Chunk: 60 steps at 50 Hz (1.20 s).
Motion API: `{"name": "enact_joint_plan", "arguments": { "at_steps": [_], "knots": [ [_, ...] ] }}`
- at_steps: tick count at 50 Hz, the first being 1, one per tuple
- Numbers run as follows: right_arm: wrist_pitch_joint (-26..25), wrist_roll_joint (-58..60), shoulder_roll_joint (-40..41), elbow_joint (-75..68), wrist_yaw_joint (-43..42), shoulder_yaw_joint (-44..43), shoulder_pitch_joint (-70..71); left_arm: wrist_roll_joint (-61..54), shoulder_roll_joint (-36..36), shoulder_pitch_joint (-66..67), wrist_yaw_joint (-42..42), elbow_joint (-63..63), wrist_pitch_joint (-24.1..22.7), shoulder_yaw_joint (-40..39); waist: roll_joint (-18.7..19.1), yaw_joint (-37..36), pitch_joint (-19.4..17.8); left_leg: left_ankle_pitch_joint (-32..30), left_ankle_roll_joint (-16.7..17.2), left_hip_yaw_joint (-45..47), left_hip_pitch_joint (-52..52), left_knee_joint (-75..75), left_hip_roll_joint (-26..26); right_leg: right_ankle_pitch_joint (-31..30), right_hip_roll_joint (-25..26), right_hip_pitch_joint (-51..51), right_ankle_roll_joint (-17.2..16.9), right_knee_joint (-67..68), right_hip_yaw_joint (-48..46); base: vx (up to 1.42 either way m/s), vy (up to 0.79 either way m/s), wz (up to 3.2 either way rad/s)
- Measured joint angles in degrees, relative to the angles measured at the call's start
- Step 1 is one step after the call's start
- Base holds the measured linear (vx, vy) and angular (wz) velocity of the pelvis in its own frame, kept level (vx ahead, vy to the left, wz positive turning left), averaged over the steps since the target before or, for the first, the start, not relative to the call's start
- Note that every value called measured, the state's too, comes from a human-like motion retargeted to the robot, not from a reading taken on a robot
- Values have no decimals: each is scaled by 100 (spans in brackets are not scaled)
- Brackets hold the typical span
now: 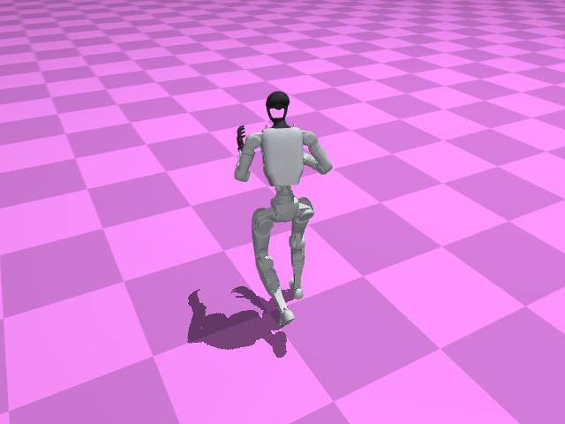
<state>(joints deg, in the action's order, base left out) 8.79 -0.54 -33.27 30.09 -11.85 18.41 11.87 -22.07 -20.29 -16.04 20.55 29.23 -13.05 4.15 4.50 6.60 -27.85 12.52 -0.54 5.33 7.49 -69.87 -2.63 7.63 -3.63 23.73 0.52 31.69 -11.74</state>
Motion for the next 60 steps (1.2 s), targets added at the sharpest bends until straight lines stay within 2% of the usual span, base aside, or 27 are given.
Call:
{"name": "enact_joint_plan", "arguments": {
  "at_steps": [2, 5, 7, 10, 13, 15, 17, 18, 20, 22, 24, 26, 29, 32, 33, 35, 37, 40, 42, 44, 45, 47, 48, 51, 55, 57, 60],
  "knots": [
    [79, 4, 131, -193, -194, 132, 552, -81, 34, 812, -111, 37, -58, -22, -34, -253, 16, 354, 89, 10, 586, -696, -16, 767, -158, 160, 2, 1162, 52, 108, 7, -16],
    [82, 79, 328, -2, -311, 255, 1228, -193, -4, 2045, -238, 310, -93, -223, -64, -654, 38, 697, 27, -38, 1161, -456, 4, 1115, -163, -599, -17, 944, 78, 107, 9, -8],
    [102, 61, 428, 295, -306, 232, 1381, -173, -206, 2663, -260, 476, -161, -357, -220, -1062, 132, 676, 61, 133, 1331, 491, -10, 917, -224, -1135, -131, 507, 160, 107, 13, -23],
    [92, 141, 475, 545, -219, 194, 1318, -272, -433, 3079, -405, 445, -155, -432, -445, -1535, 258, 122, 166, 628, 1191, 2815, -86, 217, -382, -1715, -33, 118, 286, 105, 20, 5],
    [129, 129, 442, 557, -122, 184, 821, -232, -422, 2953, -618, 215, -24, -259, -404, -1682, 378, -457, 504, 1327, 570, 5538, -156, -532, -368, -1813, 147, 848, 460, 106, 27, 49],
    [129, 187, 387, 458, -59, 125, 465, -53, -404, 2547, -579, -37, 7, 13, -405, -1769, 519, -942, 636, 1258, 484, 6485, -48, -765, -316, -1313, -104, 2157, 749, 104, 25, 64],
    [61, 85, 347, 269, -100, 115, 85, 207, -314, 2059, -300, -348, 239, 306, -471, -1646, 640, -1149, 234, 737, 672, 6095, 201, -347, -371, -992, 372, 3054, 970, 97, 19, 107],
    [-5, 95, 363, 96, -135, 157, -18, 235, -258, 1748, -141, -505, 318, 470, -621, -1543, 609, -885, -104, 564, 882, 5429, 416, -101, -535, -749, 413, 3577, 1105, 93, 14, 139],
    [-104, 31, 491, -386, -223, 271, -134, 354, -155, 1005, 82, -877, 405, 804, -868, -1296, 443, 78, -487, 407, 1411, 3623, 678, 504, -746, -313, 427, 4425, 1321, 91, 8, 142],
    [-132, -117, 712, -864, -261, 327, -255, 558, -123, 232, 164, -1139, 363, 1078, -885, -1135, 287, 818, -404, 296, 1538, 2568, 636, 920, -604, 36, 425, 4627, 1414, 89, 2, 98],
    [-38, -347, 868, -893, -250, 207, -638, 746, -192, -339, 193, -1091, 295, 1235, -848, -962, 301, 1118, -290, 169, 1318, 2346, 629, 1004, -413, 274, 347, 4195, 1495, 88, 1, 80],
    [132, -629, 855, -472, -152, -75, -1198, 845, -307, -728, 200, -833, 223, 1302, -779, -754, 445, 1103, -188, 8, 949, 2572, 670, 823, -340, 348, 123, 3217, 1487, 89, 0, 87],
    [215, -892, 617, 95, 129, -503, -1850, 765, -448, -966, 199, -503, 104, 1308, -701, -452, 705, 732, -13, -304, 155, 3364, 763, 134, -451, 17, -426, 931, 1286, 93, -4, 75],
    [119, -980, 358, 131, 381, -731, -2230, 715, -522, -672, 129, -337, 23, 1212, -749, -125, 906, 182, 114, -642, -665, 3988, 938, -817, -544, -657, -1199, -1612, 1543, 97, -13, 77],
    [69, -954, 275, 75, 452, -785, -2317, 738, -525, -496, 72, -290, 15, 1169, -771, -12, 936, 21, 154, -726, -848, 3999, 991, -970, -586, -834, -1412, -2216, 1776, 94, -20, 93],
    [-32, -845, 122, -41, 582, -873, -2446, 775, -522, -124, -81, -175, 26, 1084, -705, 175, 918, -75, 242, -748, -964, 3536, 892, -970, -585, -1078, -1552, -2898, 2098, 89, -27, 96],
    [-59, -740, 9, -91, 600, -935, -2573, 826, -519, 187, -187, -95, 41, 1068, -670, 245, 811, 127, 90, -411, -806, 2569, 688, -1107, -728, -1210, -1552, -2874, 1982, 77, -27, 103],
    [33, -818, -296, -499, 461, -906, -2183, 912, -356, 423, -335, -214, 79, 912, -347, 343, 582, 822, -464, -11, 76, 580, 291, -1405, -959, -951, -1359, -1965, 1232, 62, -12, 98],
    [114, -910, -465, -860, 235, -675, -1587, 811, -244, 690, -267, -481, 105, 837, -111, 118, 319, 1203, -254, 34, 457, -261, 0, -508, -801, -292, -1013, -57, 1012, 57, -15, 20],
    [149, -756, -571, -1022, 3, -385, -884, 531, -84, 1084, -141, -623, 43, 763, -49, -104, 226, 1479, -57, 190, 717, -462, -132, 99, -860, 0, -1039, 1068, 891, 56, -14, 39],
    [157, -636, -581, -974, -75, -245, -606, 388, -9, 1367, -81, -592, -10, 730, -21, -210, 261, 1595, -67, 303, 803, -363, -218, 263, -902, -36, -1010, 1262, 799, 52, -8, 89],
    [70, -539, -466, -716, -28, 35, -134, 66, 22, 1908, -138, -284, -75, 568, 67, -396, 458, 1792, -370, 561, 774, 539, -351, 292, -953, -602, -670, 638, 395, 49, -3, 137],
    [94, -556, -398, -515, -17, 35, -81, -95, -47, 2128, -218, -118, -124, 506, 63, -548, 602, 1764, -345, 789, 715, 1089, -414, 223, -1037, -874, -693, 381, 145, 51, 1, 180],
    [123, -587, -257, 10, 33, -177, -313, -758, -334, 2443, -282, 234, -247, 417, -4, -1001, 1093, 1227, -77, 1618, 355, 3121, -349, -333, -1257, -1817, -687, -605, -761, 52, 7, 242],
    [91, -553, -172, 365, 124, -395, -961, -1119, -486, 2552, -59, 492, -183, 275, 146, -1086, 1538, -32, 507, 2928, -387, 5306, -198, -1288, -1205, -2752, -295, -777, -1509, 50, 15, 343],
    [86, -564, -215, 487, 317, -537, -1329, -604, -517, 2449, -459, 497, 47, 78, 176, -997, 1691, -121, 527, 3423, -640, 5697, -100, -1364, -1131, -2615, -251, 69, -1093, 42, 9, 376],
    [9, -724, -254, 463, 412, -739, -1606, -73, -569, 1801, -511, 305, 310, -54, -62, -1040, 1550, 582, 143, 2963, -717, 5476, 149, -822, -1069, -1958, -452, 1870, -53, 31, -4, 339]
  ]
}}
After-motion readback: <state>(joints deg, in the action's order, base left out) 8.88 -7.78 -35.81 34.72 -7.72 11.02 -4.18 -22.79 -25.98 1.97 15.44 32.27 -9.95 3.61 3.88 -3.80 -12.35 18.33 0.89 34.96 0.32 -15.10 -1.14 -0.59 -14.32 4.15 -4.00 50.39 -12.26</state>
